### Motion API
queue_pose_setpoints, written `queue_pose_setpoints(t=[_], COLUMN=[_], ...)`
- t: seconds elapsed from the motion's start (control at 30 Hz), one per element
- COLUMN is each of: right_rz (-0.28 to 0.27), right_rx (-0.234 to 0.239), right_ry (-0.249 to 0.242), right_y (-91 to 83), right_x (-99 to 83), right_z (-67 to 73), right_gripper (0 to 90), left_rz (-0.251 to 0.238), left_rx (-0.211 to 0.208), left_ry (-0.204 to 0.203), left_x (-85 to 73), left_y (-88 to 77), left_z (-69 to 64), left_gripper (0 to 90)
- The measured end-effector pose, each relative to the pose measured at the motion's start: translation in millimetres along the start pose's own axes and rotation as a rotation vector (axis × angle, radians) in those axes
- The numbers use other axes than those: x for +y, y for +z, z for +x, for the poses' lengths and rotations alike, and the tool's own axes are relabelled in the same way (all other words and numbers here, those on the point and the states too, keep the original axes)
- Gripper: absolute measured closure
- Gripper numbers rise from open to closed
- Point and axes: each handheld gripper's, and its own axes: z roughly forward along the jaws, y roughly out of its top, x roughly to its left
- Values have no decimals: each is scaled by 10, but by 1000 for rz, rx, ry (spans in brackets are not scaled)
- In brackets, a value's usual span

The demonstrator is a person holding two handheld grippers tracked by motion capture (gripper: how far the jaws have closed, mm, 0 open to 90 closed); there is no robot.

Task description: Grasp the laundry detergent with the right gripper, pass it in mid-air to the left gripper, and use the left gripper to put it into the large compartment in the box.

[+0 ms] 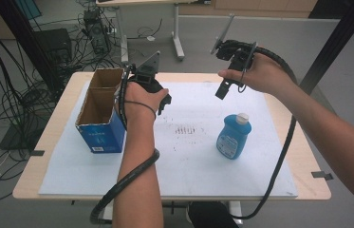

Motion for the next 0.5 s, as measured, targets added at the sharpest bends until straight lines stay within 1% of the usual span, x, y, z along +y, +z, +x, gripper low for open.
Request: queue_pose_setpoints(t=[0.03, 0.17, 0.43, 0.5], right_rz=[0, 1, 4, 3], right_rx=[-2, -4, -4, -5], right_ry=[-7, -1, -12, -6], right_y=[-10, -15, -21, -28], right_x=[-4, -6, 5, 6], right_z=[-5, 2, 6, 13], right_gripper=[125, 124, 122, 122], left_rz=[0, 3, 9, 7], left_rx=[2, 0, -4, -5], left_ry=[0, 3, 7, 3], left_x=[-1, -2, -6, -8], left_y=[-3, -5, -15, -22], left_z=[0, 1, 6, 13], left_gripper=[61, 61, 61, 61])
